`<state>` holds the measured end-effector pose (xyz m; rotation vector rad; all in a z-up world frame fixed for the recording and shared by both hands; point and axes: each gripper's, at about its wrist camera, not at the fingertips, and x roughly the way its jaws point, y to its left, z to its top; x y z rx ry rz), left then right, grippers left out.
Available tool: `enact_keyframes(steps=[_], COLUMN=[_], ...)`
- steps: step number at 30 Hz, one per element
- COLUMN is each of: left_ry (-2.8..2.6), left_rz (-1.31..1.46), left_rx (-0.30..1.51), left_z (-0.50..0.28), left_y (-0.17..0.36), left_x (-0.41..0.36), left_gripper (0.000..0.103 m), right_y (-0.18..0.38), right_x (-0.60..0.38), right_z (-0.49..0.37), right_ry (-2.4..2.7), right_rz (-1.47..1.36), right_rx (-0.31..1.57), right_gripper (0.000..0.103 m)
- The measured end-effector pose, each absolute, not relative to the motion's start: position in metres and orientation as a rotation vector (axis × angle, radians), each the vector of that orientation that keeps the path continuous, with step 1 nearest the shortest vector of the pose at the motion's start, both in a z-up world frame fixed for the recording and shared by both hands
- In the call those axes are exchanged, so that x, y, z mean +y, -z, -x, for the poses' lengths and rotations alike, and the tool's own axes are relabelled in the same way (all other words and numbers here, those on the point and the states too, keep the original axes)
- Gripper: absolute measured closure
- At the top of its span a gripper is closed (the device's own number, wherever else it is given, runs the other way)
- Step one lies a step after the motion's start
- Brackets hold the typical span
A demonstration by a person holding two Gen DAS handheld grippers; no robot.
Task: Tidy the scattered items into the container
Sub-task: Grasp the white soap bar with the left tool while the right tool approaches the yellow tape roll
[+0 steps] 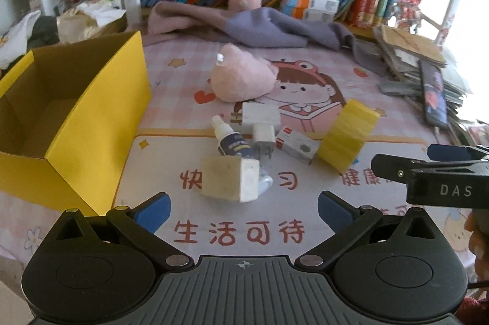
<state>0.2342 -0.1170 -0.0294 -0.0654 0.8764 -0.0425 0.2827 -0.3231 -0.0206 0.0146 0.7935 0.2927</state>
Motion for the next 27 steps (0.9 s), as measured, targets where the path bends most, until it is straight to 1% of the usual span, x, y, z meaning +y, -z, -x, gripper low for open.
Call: enact_keyframes(steps=[5,7,12,16,24,27], left_ry=[0.015,0.012,-0.028,-0.039,-0.034,-0.043], left_rz=[0.059,0.069,0.124,0.174,0.252,0.276], left_rx=[0.911,0.93,0.964,0.971,0.99,1.003], left_z=[-0.251,-0.259,-0.276,-0.286,-0.295,-0.297], left_y=[0.039,0.044,0.055,0.061,0.069,0.072], left_x=[-0.121,-0.121,-0.117,-0.112,-0.105,-0.101], left_gripper=[0.002,0.005,0.007,0.015,0.022,0.03], right_y=[0.029,0.032,0.04,0.048,0.06,0.064], right_x=[-0.326,-0.328,-0.331,-0.33,-0.323,-0.319], right_z=[-0.302,-0.309,-0.327,-0.339,-0.362,-0.366], right_ry=[-0.321,-0.317,-0.321,-0.347,-0.398,-0.421], right_rz=[-0.016,-0.016,-0.019,-0.025,-0.043,-0.04], right_rx=[0.816,0.822,0.834,0.853,0.871,0.886], right_gripper=[0.0,0.0,0.0,0.0,0.0,0.0])
